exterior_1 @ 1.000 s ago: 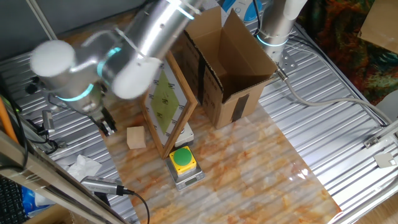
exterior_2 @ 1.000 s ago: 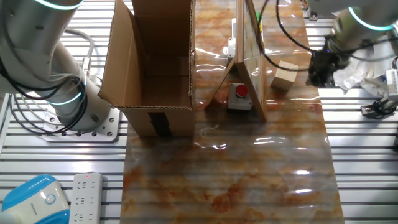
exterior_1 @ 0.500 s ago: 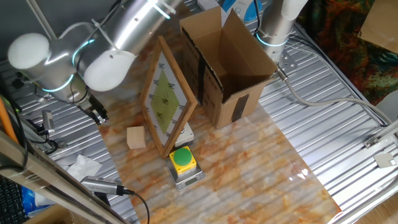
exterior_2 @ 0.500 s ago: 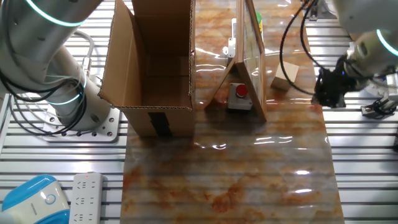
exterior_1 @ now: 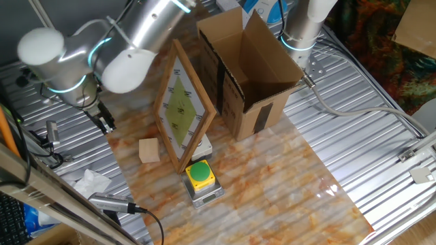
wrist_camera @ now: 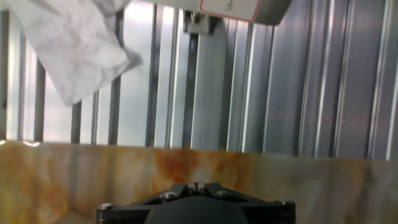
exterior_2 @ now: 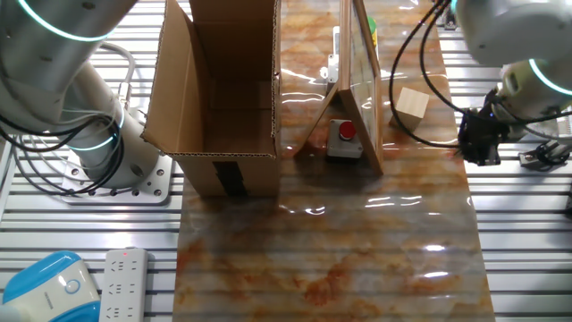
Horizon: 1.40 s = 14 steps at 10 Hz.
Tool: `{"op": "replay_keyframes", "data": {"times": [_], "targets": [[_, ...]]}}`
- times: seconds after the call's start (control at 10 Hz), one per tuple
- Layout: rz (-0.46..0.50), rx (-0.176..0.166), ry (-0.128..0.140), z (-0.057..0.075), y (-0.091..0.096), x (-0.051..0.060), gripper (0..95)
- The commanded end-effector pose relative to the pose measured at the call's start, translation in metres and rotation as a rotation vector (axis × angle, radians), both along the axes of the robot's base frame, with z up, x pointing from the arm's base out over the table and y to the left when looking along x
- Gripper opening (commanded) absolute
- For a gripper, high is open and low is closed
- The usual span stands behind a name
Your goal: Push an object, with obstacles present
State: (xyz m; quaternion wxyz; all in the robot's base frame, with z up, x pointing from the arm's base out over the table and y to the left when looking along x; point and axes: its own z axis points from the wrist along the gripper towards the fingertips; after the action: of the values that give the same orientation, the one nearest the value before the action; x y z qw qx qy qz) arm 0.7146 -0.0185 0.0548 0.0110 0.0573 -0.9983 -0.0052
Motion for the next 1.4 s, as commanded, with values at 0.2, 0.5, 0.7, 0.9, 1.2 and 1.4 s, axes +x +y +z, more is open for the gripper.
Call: {"op": "replay_keyframes", "data": {"times": [0.2,0.5,0.7,0.9,1.2,1.4], "targets": [[-0.127,0.047,0.034,0.002,-0.002,0.006,0.0],[-0.278,0.078,0.081,0.002,-0.007,0.002,0.0],[-0.305,0.101,0.094,0.002,-0.008,-0.002,0.0],[-0.310,0.101,0.101,0.005,-0.010,-0.010,0.0],[-0.336,0.111,0.119,0.001,-0.013,-0.026,0.0],[-0.352,0.115,0.119,-0.001,-0.010,-0.033,0.0]]}}
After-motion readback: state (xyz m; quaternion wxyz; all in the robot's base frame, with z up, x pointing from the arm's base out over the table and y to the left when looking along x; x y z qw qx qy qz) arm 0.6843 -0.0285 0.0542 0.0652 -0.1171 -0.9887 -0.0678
